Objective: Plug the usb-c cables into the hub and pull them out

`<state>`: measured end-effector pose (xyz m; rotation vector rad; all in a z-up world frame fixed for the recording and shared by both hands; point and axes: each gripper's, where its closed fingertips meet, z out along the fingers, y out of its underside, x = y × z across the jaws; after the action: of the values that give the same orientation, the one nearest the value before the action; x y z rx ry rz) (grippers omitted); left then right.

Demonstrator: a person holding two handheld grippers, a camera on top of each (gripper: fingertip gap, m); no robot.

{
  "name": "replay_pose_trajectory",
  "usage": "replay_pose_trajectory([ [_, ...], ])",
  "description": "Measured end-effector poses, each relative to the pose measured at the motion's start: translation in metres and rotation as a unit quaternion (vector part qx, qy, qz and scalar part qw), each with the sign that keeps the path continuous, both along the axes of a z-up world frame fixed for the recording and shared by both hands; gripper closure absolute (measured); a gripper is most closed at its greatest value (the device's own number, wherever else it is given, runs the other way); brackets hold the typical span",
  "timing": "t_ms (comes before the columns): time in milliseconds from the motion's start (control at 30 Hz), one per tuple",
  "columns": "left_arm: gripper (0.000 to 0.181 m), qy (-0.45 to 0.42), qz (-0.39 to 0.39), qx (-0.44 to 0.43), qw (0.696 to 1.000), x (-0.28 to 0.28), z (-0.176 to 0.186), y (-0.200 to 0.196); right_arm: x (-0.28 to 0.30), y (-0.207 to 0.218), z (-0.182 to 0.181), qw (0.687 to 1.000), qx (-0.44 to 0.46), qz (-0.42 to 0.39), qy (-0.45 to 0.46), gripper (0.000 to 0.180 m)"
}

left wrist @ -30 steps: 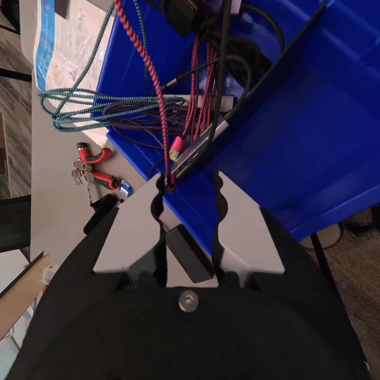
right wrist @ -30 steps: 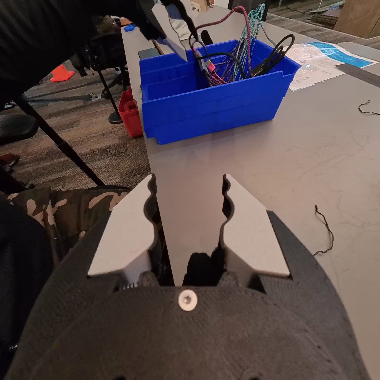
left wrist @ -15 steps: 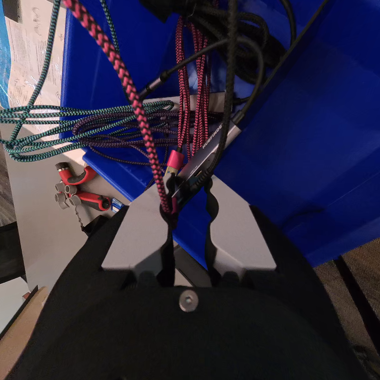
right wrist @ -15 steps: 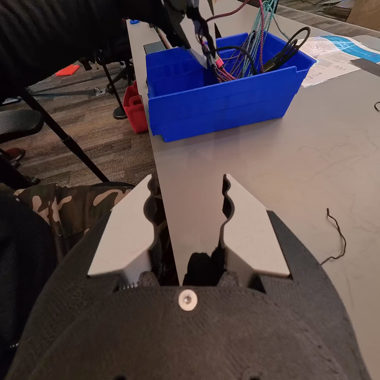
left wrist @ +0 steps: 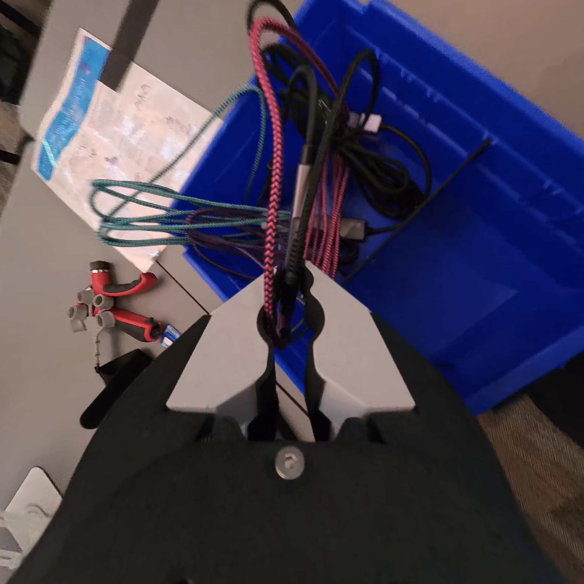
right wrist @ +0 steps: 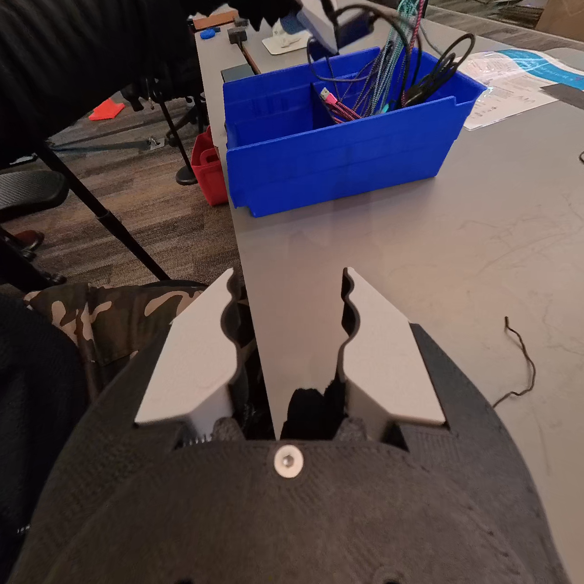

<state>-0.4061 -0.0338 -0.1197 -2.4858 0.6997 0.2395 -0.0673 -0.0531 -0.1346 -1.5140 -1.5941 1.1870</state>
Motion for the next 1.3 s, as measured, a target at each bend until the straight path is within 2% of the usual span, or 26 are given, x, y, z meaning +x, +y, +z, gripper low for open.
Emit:
replay_pose_trajectory([
  [400, 0.173, 0.007, 0.068, 0.105, 0.992, -0.017, 0.071, 0.034, 0.001, 0.002, 0.001, 1.0, -0.003, -0.002, 0.003, 0.117],
  [667, 0.173, 0.028, 0.04, 0.106, 0.993, 0.002, 0.084, 0.03, 0.003, 0.005, 0.003, 1.0, -0.005, -0.005, 0.007, 0.117],
  [733, 0.173, 0.031, 0.03, 0.048, 0.998, 0.011, 0.062, 0.021, 0.003, 0.005, 0.002, 1.0, -0.007, -0.004, 0.007, 0.117],
  [800, 0.173, 0.099, 0.046, -0.05, 0.993, -0.009, 0.026, 0.0, 0.003, 0.004, 0.002, 1.0, -0.007, -0.002, 0.007, 0.117],
  [867, 0.173, 0.125, 0.079, -0.102, 0.984, -0.029, 0.004, -0.02, 0.003, 0.002, 0.004, 1.0, -0.005, 0.001, 0.009, 0.117],
  [933, 0.173, 0.146, 0.118, -0.093, 0.978, -0.042, 0.008, -0.027, 0.003, 0.001, 0.005, 1.0, -0.002, 0.002, 0.009, 0.117],
  [1000, 0.173, 0.104, 0.143, -0.074, 0.981, -0.039, 0.012, -0.028, 0.004, 0.002, 0.005, 1.0, -0.002, 0.001, 0.01, 0.117],
  [1067, 0.173, 0.105, 0.167, -0.053, 0.979, -0.047, 0.016, -0.028, 0.004, 0.003, 0.007, 1.0, -0.005, 0.0, 0.013, 0.117],
  [1167, 0.173, 0.062, 0.154, -0.042, 0.985, -0.039, 0.013, -0.028, 0.004, 0.003, 0.007, 1.0, -0.005, 0.0, 0.013, 0.117],
  [1300, 0.168, 0.028, 0.127, -0.103, 0.986, -0.026, -0.01, -0.042, 0.004, 0.001, 0.008, 1.0, -0.005, 0.001, 0.014, 0.117],
])
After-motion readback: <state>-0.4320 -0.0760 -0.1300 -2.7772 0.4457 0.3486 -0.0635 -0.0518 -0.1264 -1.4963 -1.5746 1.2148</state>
